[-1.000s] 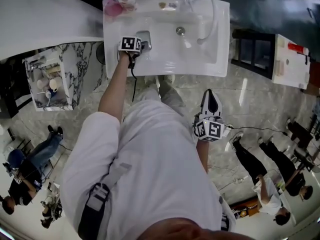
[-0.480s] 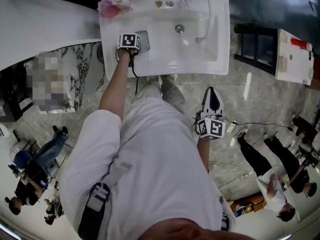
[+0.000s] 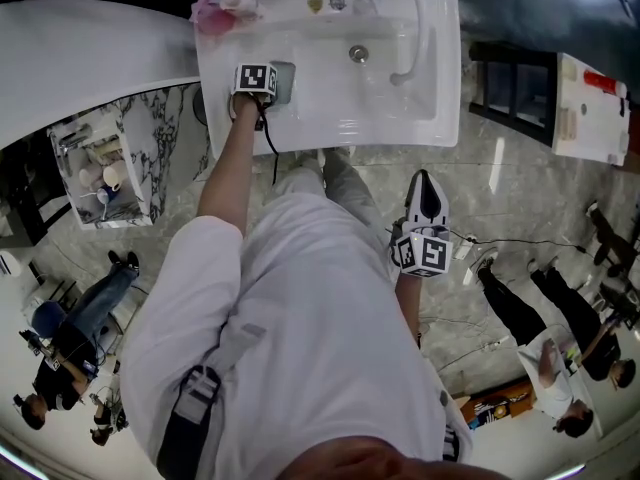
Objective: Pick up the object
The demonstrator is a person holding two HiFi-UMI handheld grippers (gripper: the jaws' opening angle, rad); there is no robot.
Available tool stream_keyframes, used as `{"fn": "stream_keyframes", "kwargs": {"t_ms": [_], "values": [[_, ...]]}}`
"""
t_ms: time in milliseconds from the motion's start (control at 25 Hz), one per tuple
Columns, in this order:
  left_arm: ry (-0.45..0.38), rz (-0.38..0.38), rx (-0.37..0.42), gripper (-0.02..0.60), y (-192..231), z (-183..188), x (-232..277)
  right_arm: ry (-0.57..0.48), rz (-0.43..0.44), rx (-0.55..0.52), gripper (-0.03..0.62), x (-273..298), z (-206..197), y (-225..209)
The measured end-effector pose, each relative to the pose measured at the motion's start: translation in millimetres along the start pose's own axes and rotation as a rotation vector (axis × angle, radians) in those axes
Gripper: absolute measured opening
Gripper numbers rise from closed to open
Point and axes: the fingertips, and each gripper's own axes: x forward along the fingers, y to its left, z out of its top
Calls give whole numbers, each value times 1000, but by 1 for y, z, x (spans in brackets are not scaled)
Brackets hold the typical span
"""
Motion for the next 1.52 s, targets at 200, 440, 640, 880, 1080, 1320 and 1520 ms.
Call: {"fn": "stream_keyframes", "kwargs": {"t_ms": [200,440,640,880,1080,1320,1520], "values": [[-2,6,6,8,0,1,2,-2,-4,-4,3,0,0,2],[-14,-1,21,5,-2,0,-3,-7,-3,-3,3,-3,0,5],[-44,-11,38,5,-4,0,-11,-16,10,-12,3,-3,1,10],[-125,-27,59,5,-11,6,-32,-27,37,-29,3,-7,-1,18],[-231,-62,70,6,-24,19,-64,-42,75,-56,3,-6,1,29],[-381,-101,97,6,-45,33,-120,-62,131,-90,3,-10,4,46],[-561,-159,145,5,-74,45,-187,-100,195,-132,3,-7,14,59]]}}
